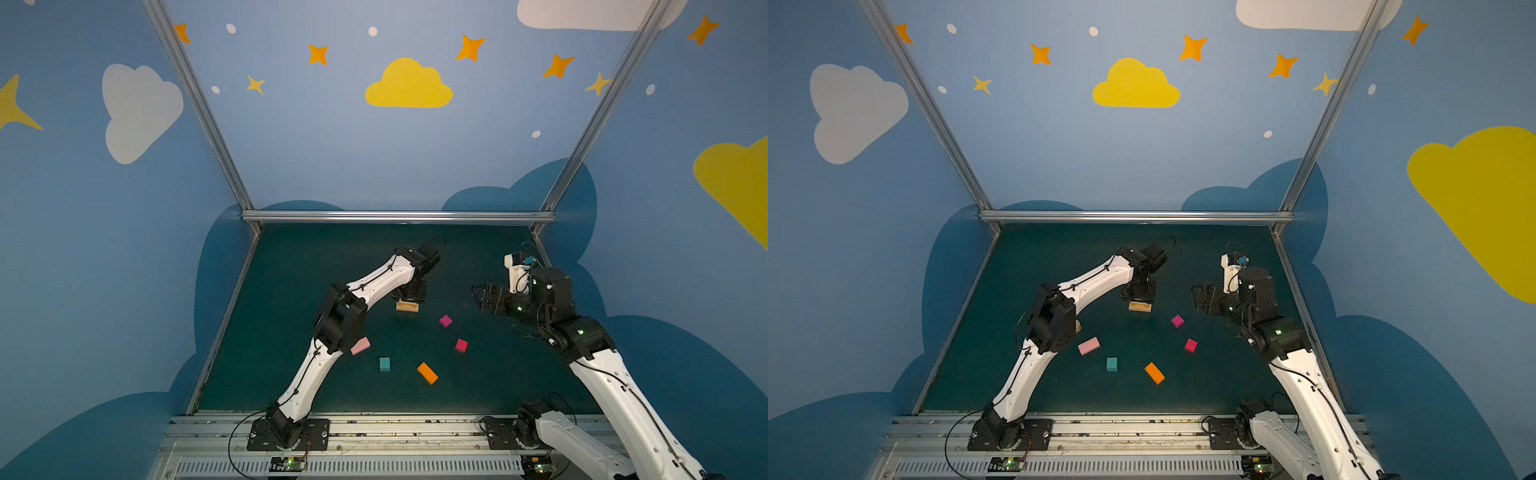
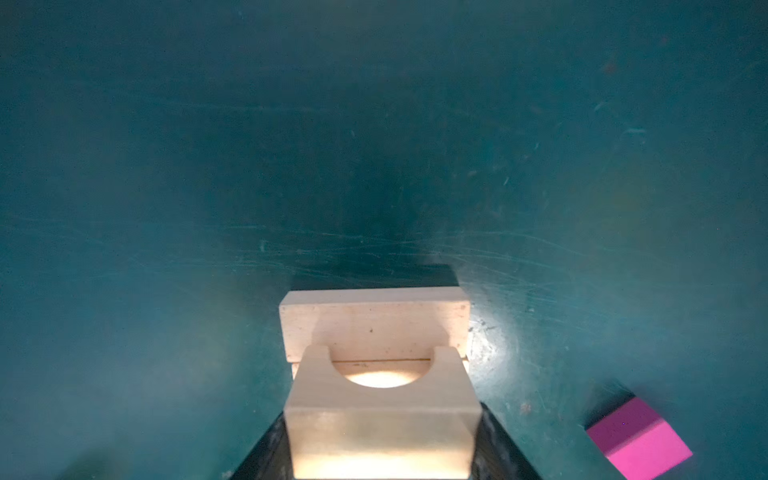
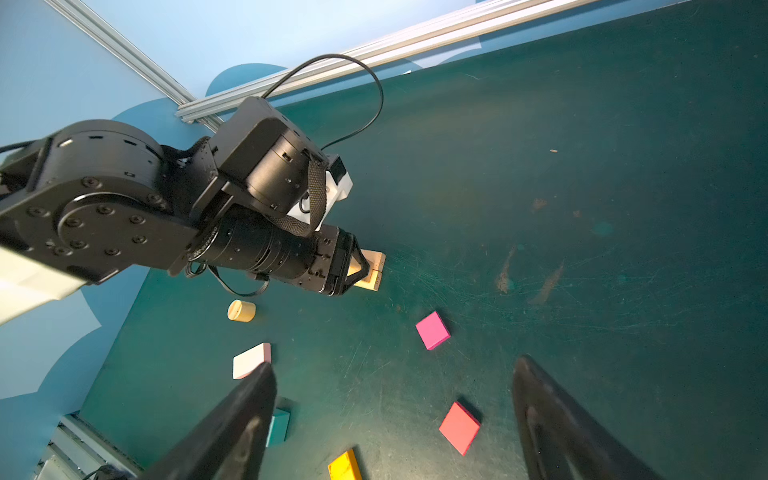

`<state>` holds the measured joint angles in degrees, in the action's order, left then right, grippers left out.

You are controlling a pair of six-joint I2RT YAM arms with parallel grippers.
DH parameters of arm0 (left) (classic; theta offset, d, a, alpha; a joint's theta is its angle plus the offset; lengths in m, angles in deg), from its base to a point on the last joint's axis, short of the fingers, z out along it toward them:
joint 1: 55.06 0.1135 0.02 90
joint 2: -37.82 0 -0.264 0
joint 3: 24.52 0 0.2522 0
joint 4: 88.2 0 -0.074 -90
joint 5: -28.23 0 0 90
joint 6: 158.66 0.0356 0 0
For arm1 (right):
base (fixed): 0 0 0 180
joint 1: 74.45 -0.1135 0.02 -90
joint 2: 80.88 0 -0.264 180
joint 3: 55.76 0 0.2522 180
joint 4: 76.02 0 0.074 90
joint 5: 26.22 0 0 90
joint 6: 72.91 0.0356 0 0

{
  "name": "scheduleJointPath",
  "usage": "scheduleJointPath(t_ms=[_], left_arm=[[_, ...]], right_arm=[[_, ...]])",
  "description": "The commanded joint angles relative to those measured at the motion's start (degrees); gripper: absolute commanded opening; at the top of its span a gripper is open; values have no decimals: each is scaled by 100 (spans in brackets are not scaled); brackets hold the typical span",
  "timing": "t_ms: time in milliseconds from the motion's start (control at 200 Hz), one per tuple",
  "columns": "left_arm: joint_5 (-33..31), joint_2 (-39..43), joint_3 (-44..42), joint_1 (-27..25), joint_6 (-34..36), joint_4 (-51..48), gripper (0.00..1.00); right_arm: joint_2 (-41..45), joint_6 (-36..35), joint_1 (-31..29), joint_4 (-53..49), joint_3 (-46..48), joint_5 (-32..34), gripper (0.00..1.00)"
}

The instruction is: Build the wood block tower

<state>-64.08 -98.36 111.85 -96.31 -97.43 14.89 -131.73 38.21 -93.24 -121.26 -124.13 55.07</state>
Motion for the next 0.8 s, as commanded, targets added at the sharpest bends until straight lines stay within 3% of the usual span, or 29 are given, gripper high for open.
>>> scheduleJointPath(t_ms=[0,791], left_arm=[[-114,-85,-51,13,-11,-49,46],[-121,-111,-6,61,-28,-21,47]], right_arm=[[-4,46,32,104,56,-58,87],[-79,76,32,170,74,-113,87]])
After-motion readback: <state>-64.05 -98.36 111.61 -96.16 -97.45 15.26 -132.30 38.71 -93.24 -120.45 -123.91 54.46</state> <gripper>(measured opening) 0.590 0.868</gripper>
